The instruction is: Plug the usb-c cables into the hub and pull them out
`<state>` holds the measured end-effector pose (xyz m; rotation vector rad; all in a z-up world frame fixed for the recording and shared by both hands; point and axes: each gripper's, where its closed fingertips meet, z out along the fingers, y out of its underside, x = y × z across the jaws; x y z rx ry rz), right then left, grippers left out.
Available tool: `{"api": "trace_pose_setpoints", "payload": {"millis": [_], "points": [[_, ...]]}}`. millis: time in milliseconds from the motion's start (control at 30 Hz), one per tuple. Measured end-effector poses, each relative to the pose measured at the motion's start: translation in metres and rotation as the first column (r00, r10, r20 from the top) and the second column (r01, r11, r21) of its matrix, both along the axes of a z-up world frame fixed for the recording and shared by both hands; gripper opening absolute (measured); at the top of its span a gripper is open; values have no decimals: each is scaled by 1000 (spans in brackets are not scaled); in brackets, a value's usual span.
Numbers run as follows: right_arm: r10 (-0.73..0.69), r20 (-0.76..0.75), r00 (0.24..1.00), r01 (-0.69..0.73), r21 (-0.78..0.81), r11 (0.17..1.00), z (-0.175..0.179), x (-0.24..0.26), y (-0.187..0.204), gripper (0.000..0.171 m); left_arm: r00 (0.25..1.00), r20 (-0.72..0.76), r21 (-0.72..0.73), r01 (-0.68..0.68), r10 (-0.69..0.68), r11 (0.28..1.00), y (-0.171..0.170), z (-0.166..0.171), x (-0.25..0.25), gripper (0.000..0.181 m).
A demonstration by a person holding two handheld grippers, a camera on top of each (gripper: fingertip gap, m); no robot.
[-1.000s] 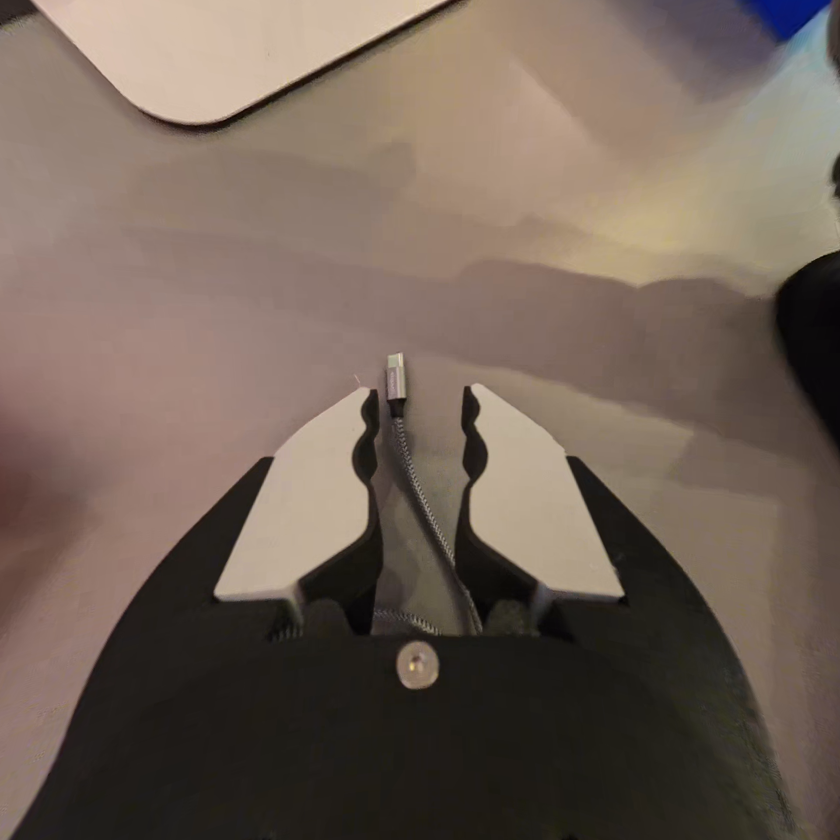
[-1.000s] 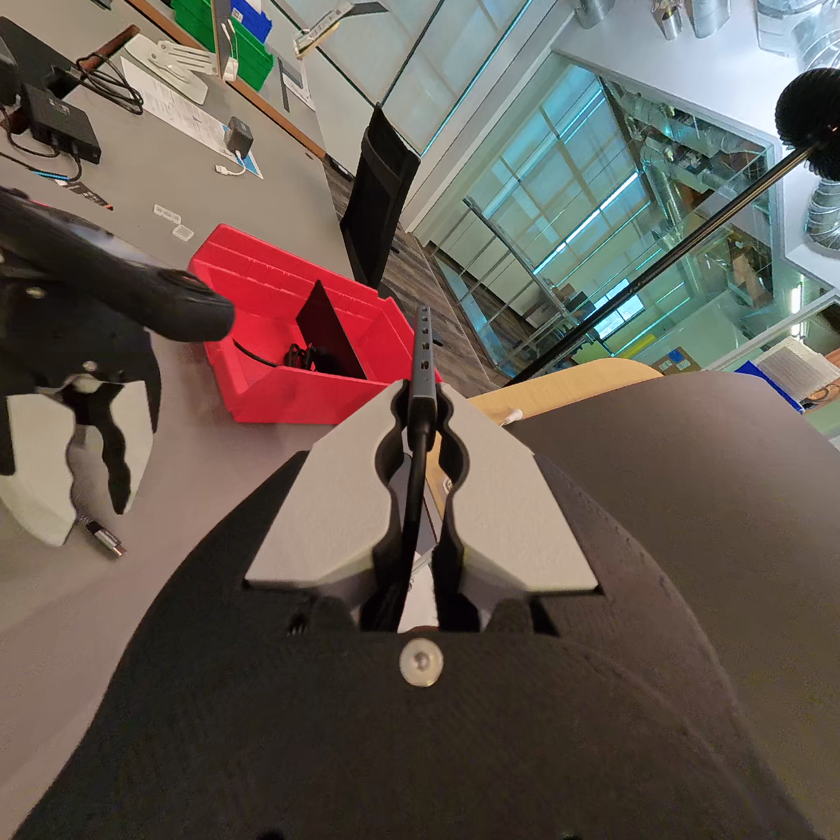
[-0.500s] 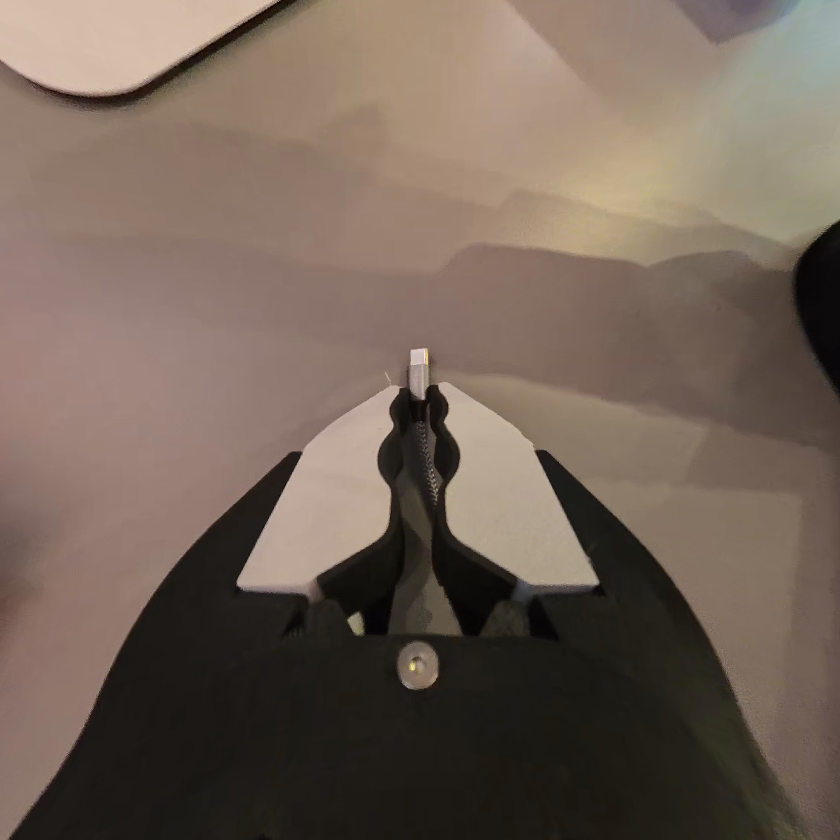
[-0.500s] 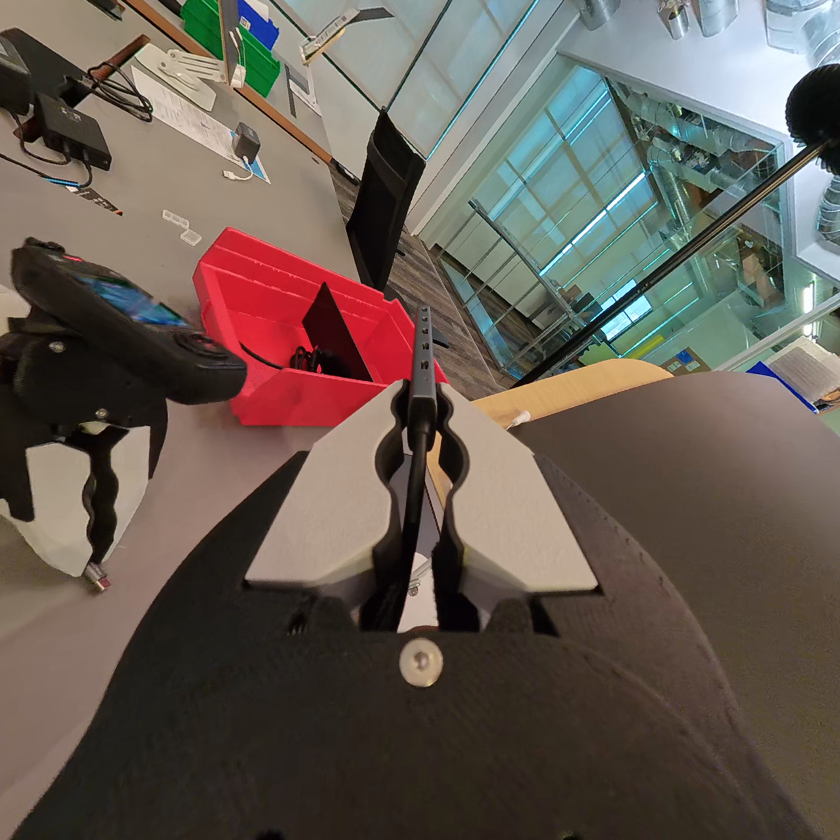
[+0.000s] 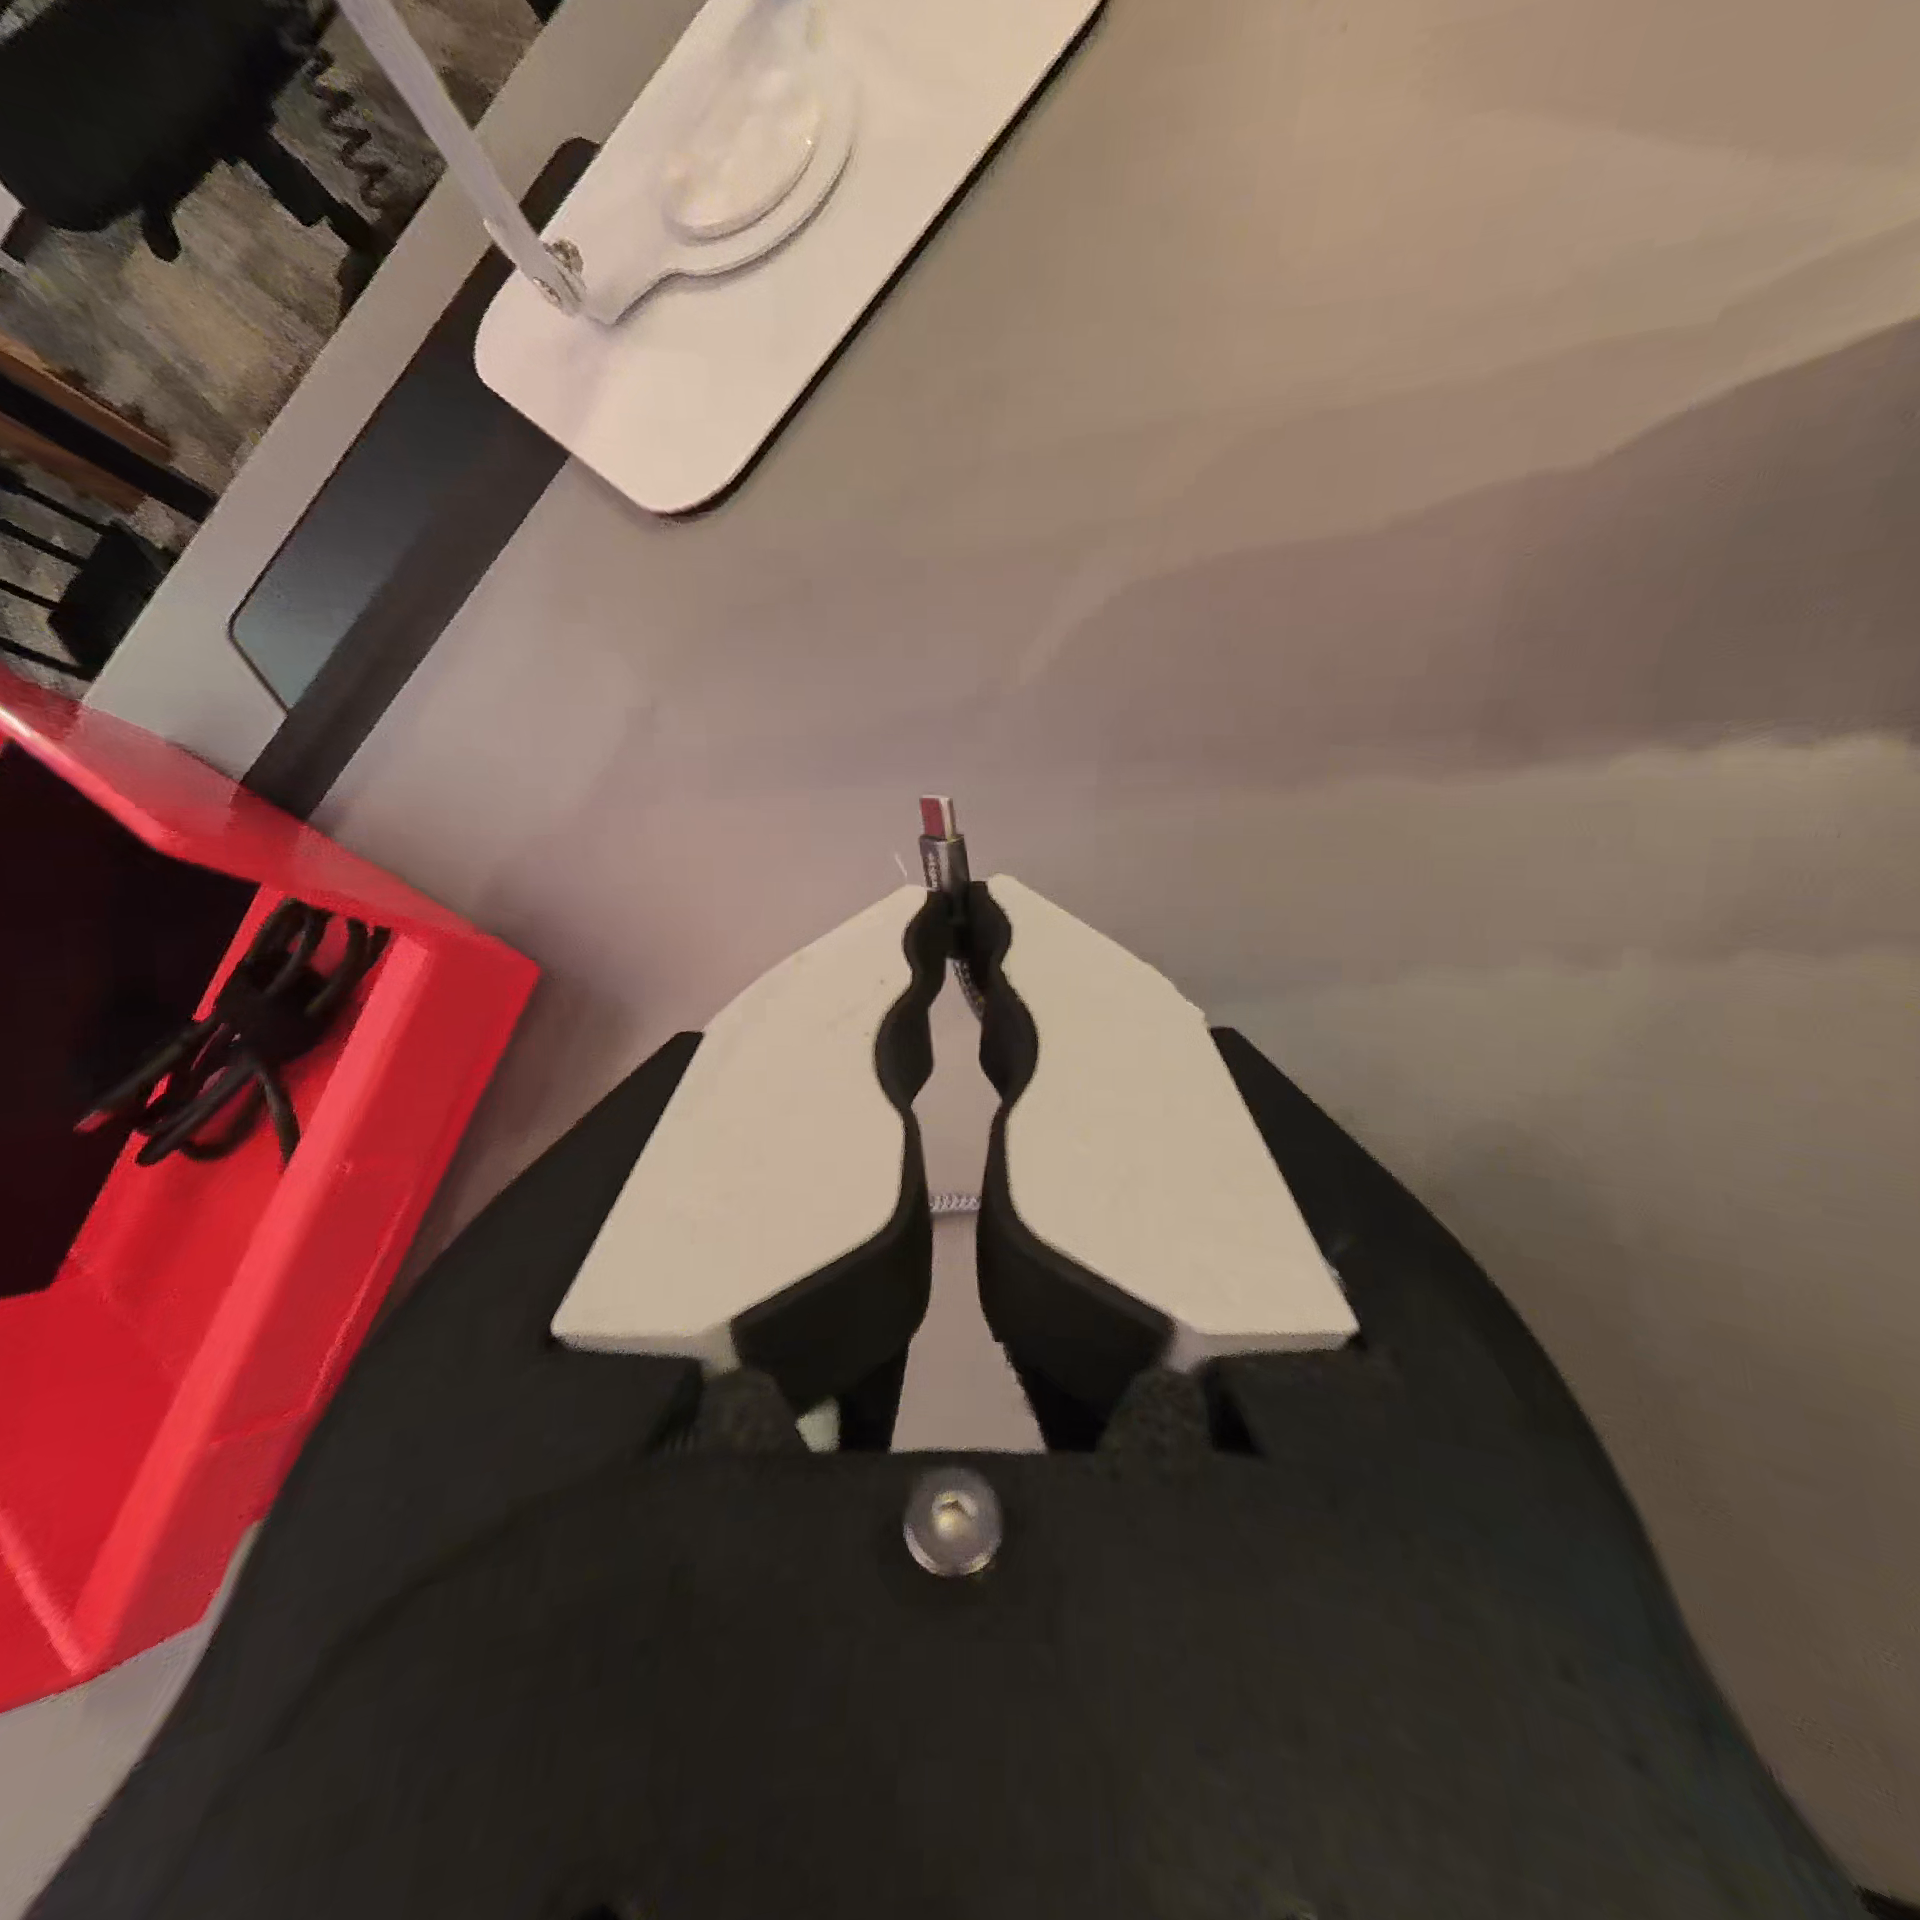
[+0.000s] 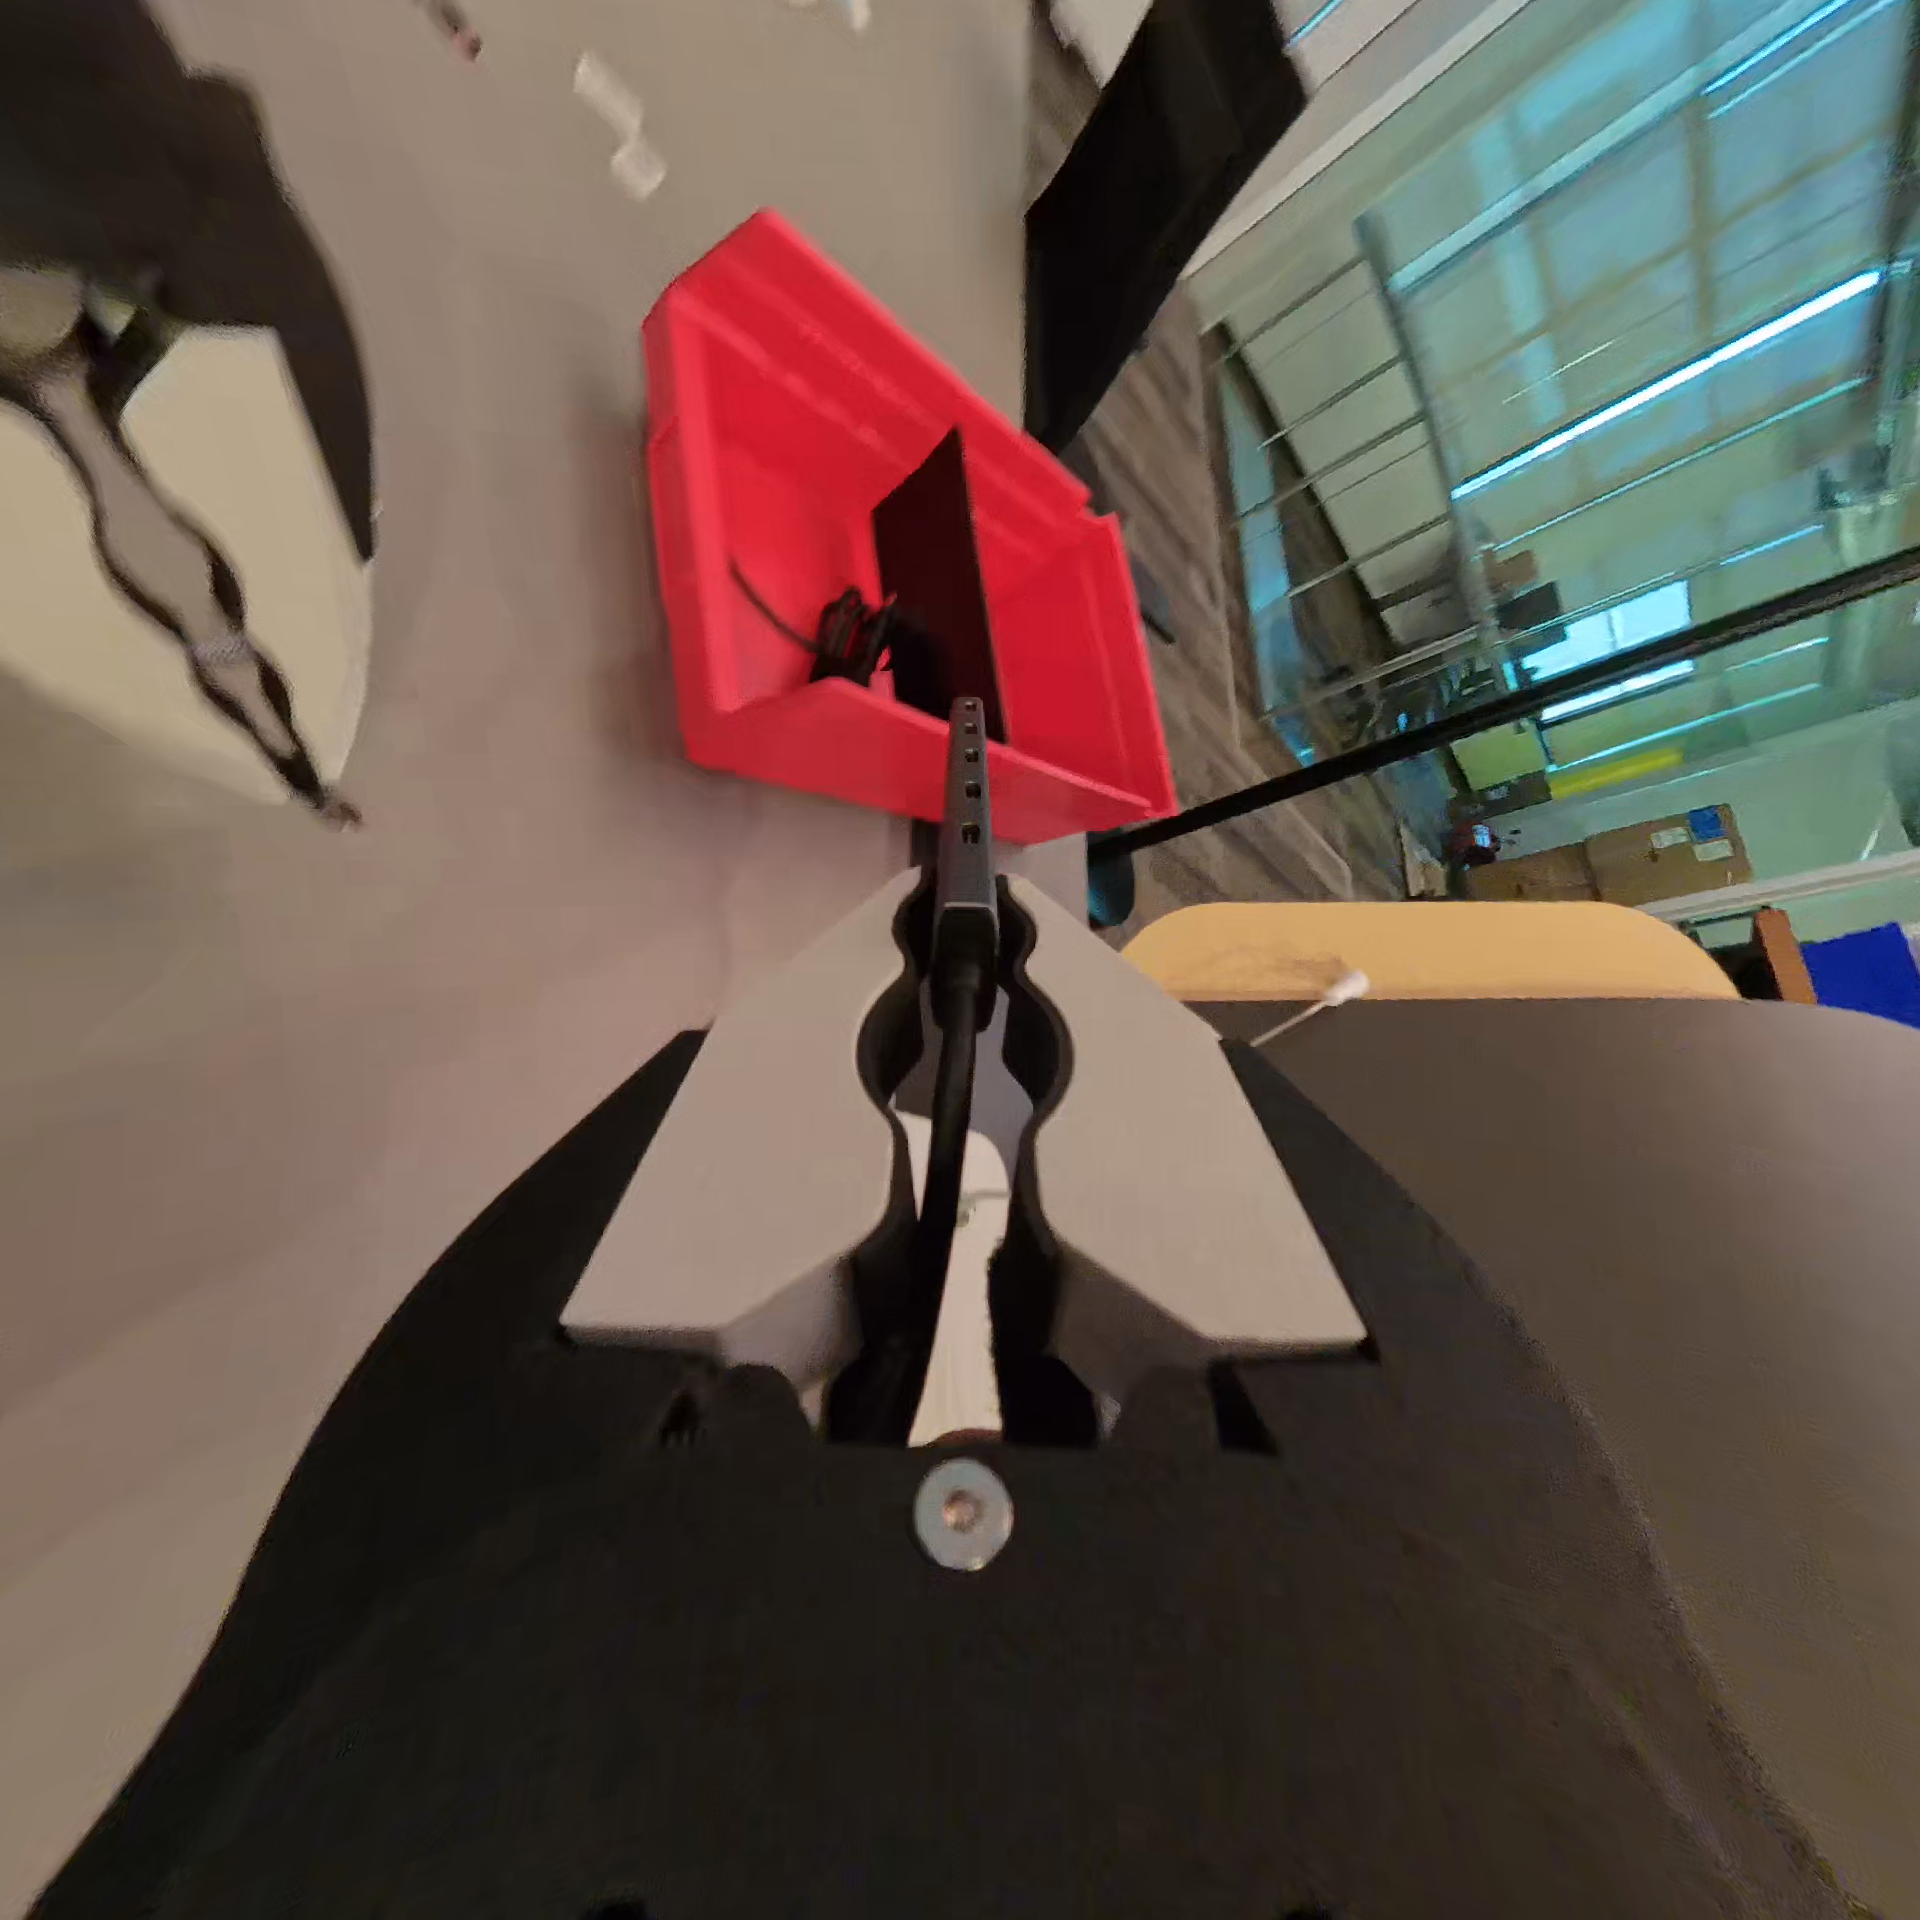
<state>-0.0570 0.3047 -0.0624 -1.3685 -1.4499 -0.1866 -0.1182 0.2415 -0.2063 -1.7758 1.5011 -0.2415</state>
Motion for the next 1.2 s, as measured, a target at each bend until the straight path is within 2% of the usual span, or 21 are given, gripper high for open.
{"api": "trace_pose_setpoints", "payload": {"millis": [133,267,367,500,667,800,867,1000,1100,1167,1200], "points": [[-34,133,990,39,-32,999,-25,7,-23,6,1000,13,-1,14,-14,1000,-7,-4,-7,4],[-82,232,969,98,-57,994,-78,22,-55,6,999,26,-17,33,-32,999,-14,-9,-6,3],[-142,298,944,158,-33,987,-116,37,-69,6,999,25,-23,40,-39,999,-16,-12,-5,0],[-167,385,908,157,58,986,-144,40,-84,6,999,30,-25,46,-45,999,-18,-12,-3,0],[-205,428,880,166,125,978,-163,46,-85,6,999,4,-44,44,-44,998,-17,-19,-4,0],[-230,424,876,173,169,970,-167,47,-84,7,998,-68,-129,1,-9,992,-15,-36,-10,0],[-234,434,870,167,187,968,-171,45,-86,8,996,-91,-197,-27,9,980,-13,-47,-11,20],[-234,439,868,180,161,970,-183,45,-92,19,992,-121,-298,-63,28,952,-14,-61,-9,29],[-236,449,862,200,128,971,-189,47,-95,25,993,-112,-350,-75,38,934,-16,-62,-6,23],[-241,444,863,217,105,970,-191,48,-96,22,991,-127,-334,-92,52,938,-13,-63,-7,7],[-237,442,865,218,95,971,-191,48,-97,22,990,-132,-324,-93,53,942,-12,-63,-6,5]]}}
